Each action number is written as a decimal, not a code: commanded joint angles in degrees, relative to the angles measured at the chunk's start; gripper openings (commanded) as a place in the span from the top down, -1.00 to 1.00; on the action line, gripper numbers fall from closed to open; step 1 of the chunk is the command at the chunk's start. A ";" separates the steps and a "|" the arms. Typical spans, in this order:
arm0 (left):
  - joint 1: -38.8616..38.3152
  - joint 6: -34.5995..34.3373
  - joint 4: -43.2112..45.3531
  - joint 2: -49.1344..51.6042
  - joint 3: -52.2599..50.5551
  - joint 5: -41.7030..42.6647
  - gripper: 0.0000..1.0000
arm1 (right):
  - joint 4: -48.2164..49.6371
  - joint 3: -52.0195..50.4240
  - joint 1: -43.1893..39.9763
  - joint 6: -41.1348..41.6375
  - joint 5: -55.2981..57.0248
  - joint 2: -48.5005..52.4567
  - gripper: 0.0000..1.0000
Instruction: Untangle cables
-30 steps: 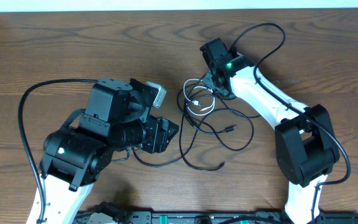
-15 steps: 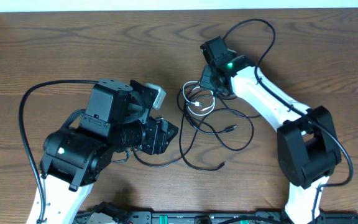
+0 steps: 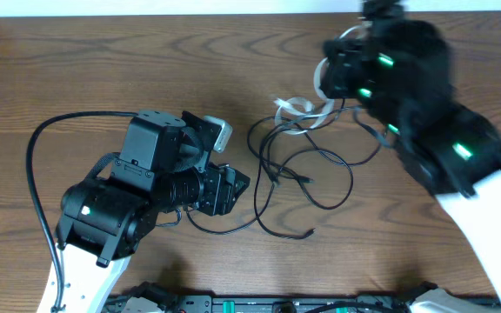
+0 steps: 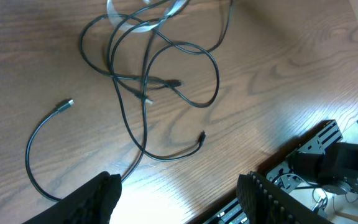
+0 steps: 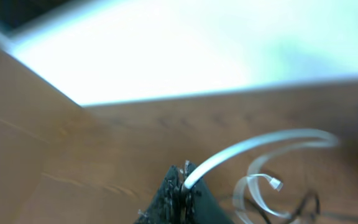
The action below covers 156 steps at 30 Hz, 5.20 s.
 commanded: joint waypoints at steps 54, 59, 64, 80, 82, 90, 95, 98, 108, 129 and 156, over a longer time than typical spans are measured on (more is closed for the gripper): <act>-0.02 0.33 1.07 -0.17 1.09 -2.27 -0.31 | 2.27 15.32 -0.72 -28.11 30.29 -12.61 0.98; -0.02 0.31 0.85 -0.17 1.09 -2.25 -0.31 | 2.54 15.34 -7.72 -32.52 33.53 -6.93 0.98; -0.02 0.31 0.85 -0.17 1.07 -2.25 -0.31 | -2.10 15.34 -22.80 -29.79 24.98 -2.08 0.98; -0.02 0.31 -0.04 0.15 0.94 -2.25 -0.32 | -10.27 15.34 -66.20 -16.68 -7.41 7.41 0.98; -0.02 0.31 -0.28 0.15 0.94 -2.25 -0.32 | -9.31 15.34 -69.11 -15.10 -11.13 8.28 0.98; -0.02 0.31 -2.99 0.15 0.94 -2.25 -0.32 | -5.60 15.34 -75.12 -9.57 -17.88 14.05 0.98; -0.02 0.07 -3.45 0.15 0.94 -2.23 -0.31 | -5.53 15.39 -79.19 -7.91 -22.97 21.68 0.97; -0.02 0.04 -3.45 0.20 0.92 -2.12 -0.31 | -5.86 15.43 -81.72 -6.64 -25.24 25.81 0.97; -0.02 -0.57 -3.45 1.77 0.92 -1.62 -0.32 | -9.20 15.43 -90.71 -2.82 -28.39 35.01 0.97; -0.04 -1.20 -3.17 4.13 0.94 -1.57 -0.31 | -23.30 15.43 -76.17 -13.16 -33.92 38.23 -0.53; 2.03 -9.11 0.83 -2.60 4.46 -15.76 -0.39 | -36.30 15.15 -17.07 -54.51 4.94 38.23 -0.98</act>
